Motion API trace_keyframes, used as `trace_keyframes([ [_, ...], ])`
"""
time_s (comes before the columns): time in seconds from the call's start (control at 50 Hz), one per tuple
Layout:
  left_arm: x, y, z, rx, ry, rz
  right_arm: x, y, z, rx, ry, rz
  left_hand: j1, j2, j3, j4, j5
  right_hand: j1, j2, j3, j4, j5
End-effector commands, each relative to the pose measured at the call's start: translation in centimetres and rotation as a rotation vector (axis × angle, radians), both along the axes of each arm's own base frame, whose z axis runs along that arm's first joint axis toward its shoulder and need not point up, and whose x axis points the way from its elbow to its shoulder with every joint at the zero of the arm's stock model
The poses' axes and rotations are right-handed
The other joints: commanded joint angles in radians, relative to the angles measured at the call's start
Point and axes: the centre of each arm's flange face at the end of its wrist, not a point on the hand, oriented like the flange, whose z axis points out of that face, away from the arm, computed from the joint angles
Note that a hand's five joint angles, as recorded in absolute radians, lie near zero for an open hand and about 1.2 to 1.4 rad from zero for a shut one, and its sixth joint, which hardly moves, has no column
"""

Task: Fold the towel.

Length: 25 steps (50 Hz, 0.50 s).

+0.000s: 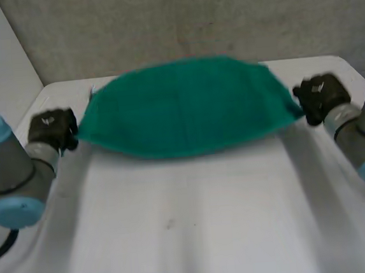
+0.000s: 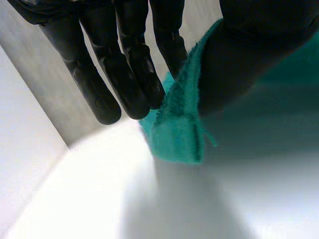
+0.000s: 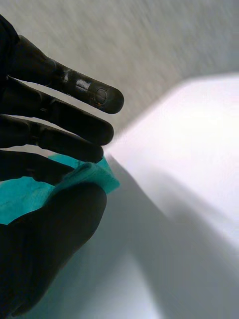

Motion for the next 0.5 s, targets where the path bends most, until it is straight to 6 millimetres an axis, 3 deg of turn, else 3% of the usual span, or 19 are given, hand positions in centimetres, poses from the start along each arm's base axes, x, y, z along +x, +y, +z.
trace_keyframes([
  [0.02, 0.9, 3.8, -2.1, 0.168, -0.101, -0.011, -0.8, 2.4, -3.4, 0.24, 0.074, -0.002, 0.242, 0.195, 0.201, 0.202, 0.253, 0.413, 0.218, 0.211, 0.204, 0.22],
  [0.1, 2.3, 7.0, -1.3, 0.264, -0.222, -0.02, -1.4, 4.9, -2.0, 0.334, 0.15, 0.018, 0.242, 0.195, 0.201, 0.202, 0.253, 0.413, 0.218, 0.211, 0.204, 0.22],
  [0.12, 2.8, 7.5, -1.2, 0.284, -0.25, -0.018, -1.7, 6.5, -1.6, 0.39, 0.201, 0.036, 0.242, 0.195, 0.201, 0.202, 0.253, 0.413, 0.218, 0.211, 0.204, 0.22],
  [0.22, 5.5, 11.8, 0.5, 0.423, -0.412, -0.023, -4.4, 10.5, -1.6, 0.557, 0.389, 0.076, 0.242, 0.195, 0.201, 0.202, 0.253, 0.413, 0.218, 0.211, 0.204, 0.22],
  [0.28, 5.7, 13.4, 0.9, 0.476, -0.46, -0.053, -5.8, 12.5, -1.6, 0.597, 0.506, 0.115, 0.242, 0.195, 0.201, 0.202, 0.253, 0.413, 0.218, 0.211, 0.204, 0.22],
  [0.32, 5.5, 14.2, 0.9, 0.508, -0.475, -0.086, -6.0, 12.6, -1.6, 0.595, 0.524, 0.125, 0.242, 0.195, 0.201, 0.202, 0.253, 0.413, 0.218, 0.211, 0.204, 0.22],
  [0.4, 4.7, 13.7, 1.1, 0.455, -0.444, -0.131, -6.2, 11.2, -1.0, 0.485, 0.505, 0.081, 0.242, 0.195, 0.201, 0.202, 0.253, 0.413, 0.218, 0.211, 0.204, 0.22],
  [0.5, 3.4, 10.1, 0.5, 0.314, -0.395, -0.128, -5.7, 7.3, -0.6, 0.358, 0.361, -0.005, 0.242, 0.195, 0.201, 0.202, 0.253, 0.413, 0.218, 0.211, 0.204, 0.22],
])
